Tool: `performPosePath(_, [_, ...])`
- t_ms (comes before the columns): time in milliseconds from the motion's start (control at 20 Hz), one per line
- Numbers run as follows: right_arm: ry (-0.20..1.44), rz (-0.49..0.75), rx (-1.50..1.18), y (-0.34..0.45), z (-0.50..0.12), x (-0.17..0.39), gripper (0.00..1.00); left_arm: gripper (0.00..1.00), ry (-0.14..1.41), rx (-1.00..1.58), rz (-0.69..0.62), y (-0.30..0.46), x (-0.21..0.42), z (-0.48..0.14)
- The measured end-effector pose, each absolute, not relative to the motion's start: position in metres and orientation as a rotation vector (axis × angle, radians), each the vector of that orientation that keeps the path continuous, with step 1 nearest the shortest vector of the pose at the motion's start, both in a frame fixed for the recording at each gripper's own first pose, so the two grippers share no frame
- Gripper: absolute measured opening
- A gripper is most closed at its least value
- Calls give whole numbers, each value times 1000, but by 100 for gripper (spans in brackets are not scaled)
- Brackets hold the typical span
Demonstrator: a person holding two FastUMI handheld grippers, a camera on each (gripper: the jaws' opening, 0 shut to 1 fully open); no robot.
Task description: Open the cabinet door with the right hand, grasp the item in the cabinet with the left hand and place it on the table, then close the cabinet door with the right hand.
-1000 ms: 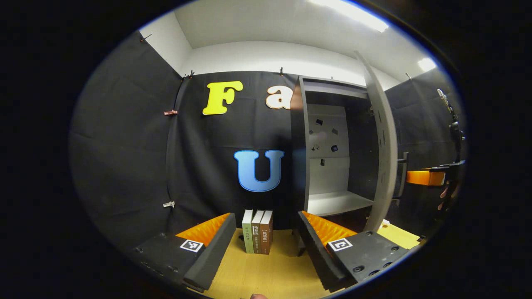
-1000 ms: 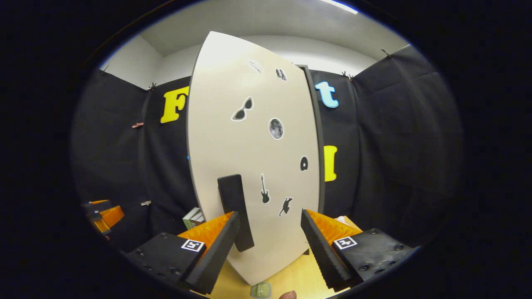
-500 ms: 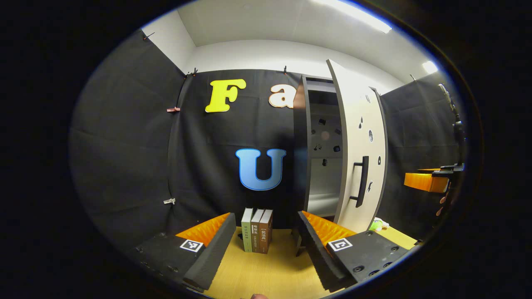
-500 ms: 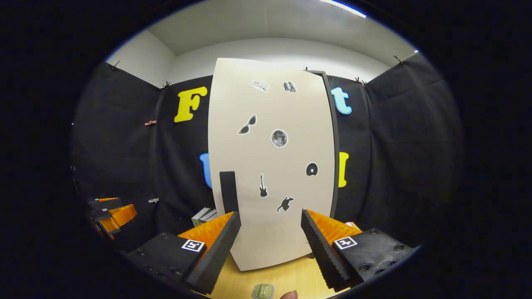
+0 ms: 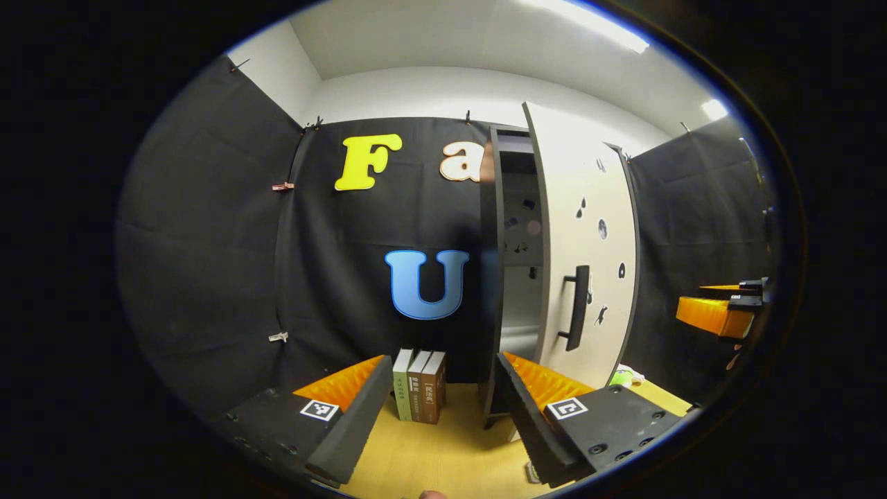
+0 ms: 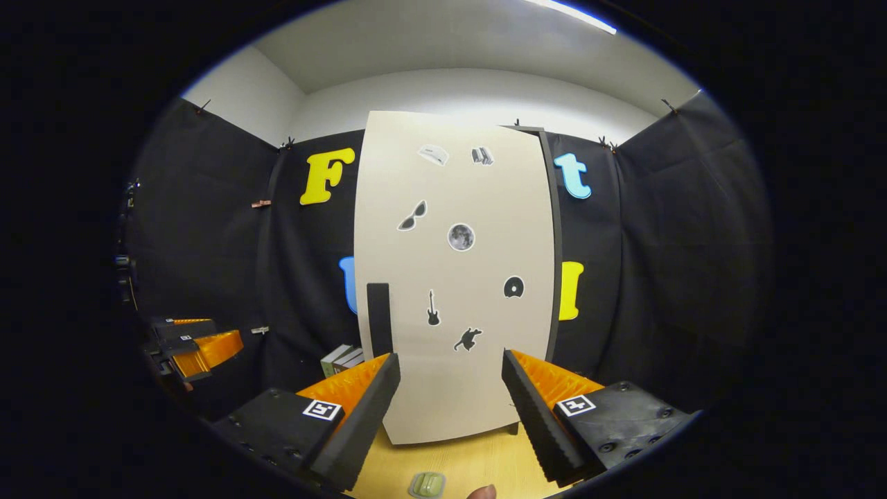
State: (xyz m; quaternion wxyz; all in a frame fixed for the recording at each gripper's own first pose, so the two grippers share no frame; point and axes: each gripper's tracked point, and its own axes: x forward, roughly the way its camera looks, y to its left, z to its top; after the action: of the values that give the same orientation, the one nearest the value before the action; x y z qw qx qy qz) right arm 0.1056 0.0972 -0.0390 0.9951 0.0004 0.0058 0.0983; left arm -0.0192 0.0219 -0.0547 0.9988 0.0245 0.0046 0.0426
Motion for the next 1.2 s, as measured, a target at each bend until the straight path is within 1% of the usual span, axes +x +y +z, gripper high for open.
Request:
performPosePath(600, [-21, 140, -26, 39, -32, 110, 96, 93, -4, 54, 80, -16, -11, -45])
performPosePath(1200, [-9, 104, -51, 14, -34, 114, 96, 93, -22, 54, 86, -31, -6, -38])
